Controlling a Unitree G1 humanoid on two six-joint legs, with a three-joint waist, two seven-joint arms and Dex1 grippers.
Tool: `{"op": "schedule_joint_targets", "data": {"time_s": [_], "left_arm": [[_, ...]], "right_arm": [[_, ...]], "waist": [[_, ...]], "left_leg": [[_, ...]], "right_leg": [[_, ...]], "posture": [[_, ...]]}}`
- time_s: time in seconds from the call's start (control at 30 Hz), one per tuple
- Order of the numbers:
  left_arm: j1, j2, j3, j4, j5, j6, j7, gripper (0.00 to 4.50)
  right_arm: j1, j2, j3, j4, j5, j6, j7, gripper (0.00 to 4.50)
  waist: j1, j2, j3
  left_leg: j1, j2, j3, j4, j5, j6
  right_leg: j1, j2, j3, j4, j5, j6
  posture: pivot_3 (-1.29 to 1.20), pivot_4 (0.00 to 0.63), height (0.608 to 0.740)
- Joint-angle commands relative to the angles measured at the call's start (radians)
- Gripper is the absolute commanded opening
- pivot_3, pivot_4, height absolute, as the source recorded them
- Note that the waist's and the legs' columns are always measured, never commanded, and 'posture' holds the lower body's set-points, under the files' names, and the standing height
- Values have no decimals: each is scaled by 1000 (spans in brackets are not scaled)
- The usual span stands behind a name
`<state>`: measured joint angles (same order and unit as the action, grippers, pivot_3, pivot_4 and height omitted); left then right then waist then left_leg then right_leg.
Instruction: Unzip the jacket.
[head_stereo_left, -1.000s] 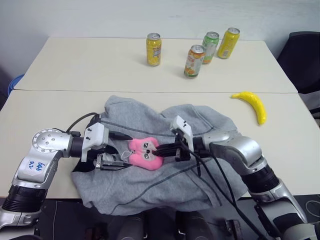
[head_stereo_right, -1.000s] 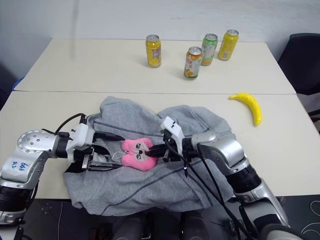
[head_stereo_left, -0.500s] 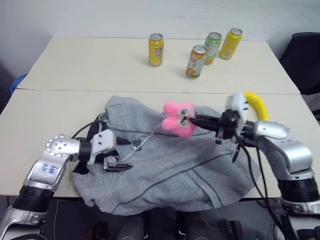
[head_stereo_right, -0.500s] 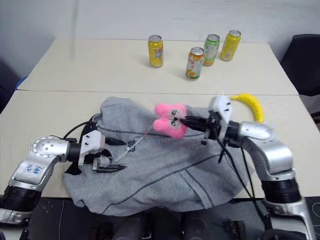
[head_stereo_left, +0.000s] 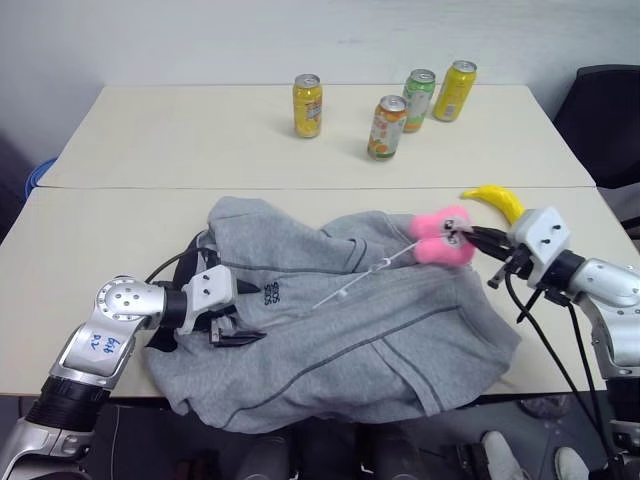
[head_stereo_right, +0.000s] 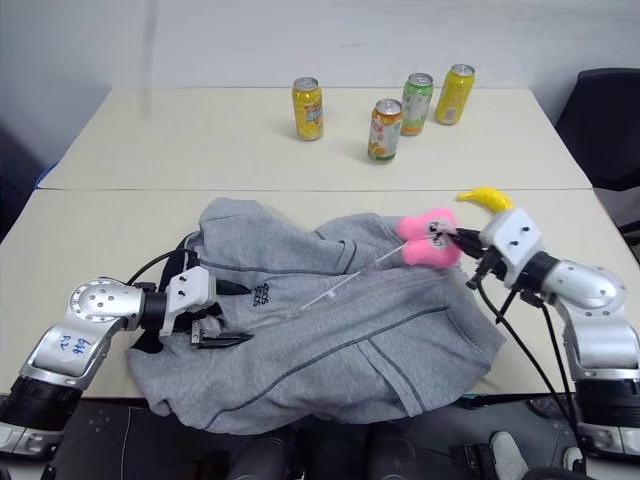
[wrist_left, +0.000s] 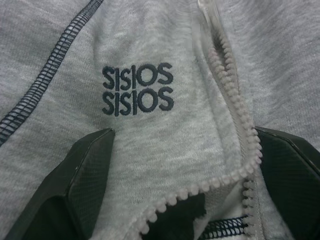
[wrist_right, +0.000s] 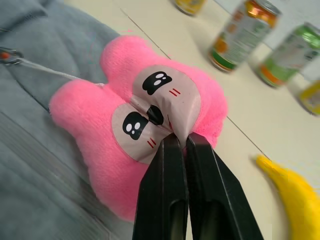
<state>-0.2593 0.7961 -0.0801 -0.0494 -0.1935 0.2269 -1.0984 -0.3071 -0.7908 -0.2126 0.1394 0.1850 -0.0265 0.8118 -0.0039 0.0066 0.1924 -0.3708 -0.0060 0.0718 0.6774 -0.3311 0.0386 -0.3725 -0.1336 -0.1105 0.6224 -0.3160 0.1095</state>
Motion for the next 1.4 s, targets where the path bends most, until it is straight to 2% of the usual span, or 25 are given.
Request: {"op": "schedule_joint_targets", "data": {"time_s": [0.03,0.13,0.3,0.53,0.87,1.17,1.33,1.4], "left_arm": [[61,11,-35,31,33,46,7,4500],[75,14,-34,28,34,46,9,4500],[97,29,-25,42,49,37,17,4500],[114,36,-23,102,85,14,51,4500],[111,39,-29,165,106,-25,80,4500],[98,37,-37,238,125,-102,94,4500],[84,-16,13,216,25,-120,79,4500],[87,-17,39,192,0,-121,68,4500]], "right_arm": [[-11,-41,-53,58,-16,-71,-19,23],[-49,-69,-58,153,-58,-150,-54,23],[-201,-160,-58,415,-198,-326,-242,23],[-427,-247,3,765,-323,-447,-450,23],[-674,-346,121,987,-515,-501,-782,23],[-766,-359,165,1034,-539,-570,-797,23],[-726,-266,111,1068,-388,-463,-472,23],[-670,-243,71,1058,-325,-442,-421,23]], "waist": [[-1,2,-1],[-1,4,-2],[-6,8,-4],[-25,13,-6],[-28,23,-11],[-33,29,-15],[-33,31,-17],[-31,29,-17]], "left_leg": [[0,0,1,0,0,0],[1,0,1,-1,0,0],[2,1,3,-2,0,0],[4,1,5,-6,1,-1],[15,1,17,-14,2,-2],[18,2,21,-15,2,-2],[19,2,21,-16,2,-2],[19,3,21,-16,2,-1]], "right_leg": [[0,0,1,0,0,0],[0,0,2,0,0,0],[-1,0,3,0,0,0],[-1,0,4,-1,-1,-1],[-2,0,11,-1,-1,-2],[-2,0,19,0,-1,-2],[-1,1,20,0,-1,-2],[-1,1,20,0,-1,-2]], "posture": [[0,150,740],[0,150,740],[0,150,740],[0,150,740],[0,150,740],[0,150,740],[0,150,740],[0,150,740]]}}
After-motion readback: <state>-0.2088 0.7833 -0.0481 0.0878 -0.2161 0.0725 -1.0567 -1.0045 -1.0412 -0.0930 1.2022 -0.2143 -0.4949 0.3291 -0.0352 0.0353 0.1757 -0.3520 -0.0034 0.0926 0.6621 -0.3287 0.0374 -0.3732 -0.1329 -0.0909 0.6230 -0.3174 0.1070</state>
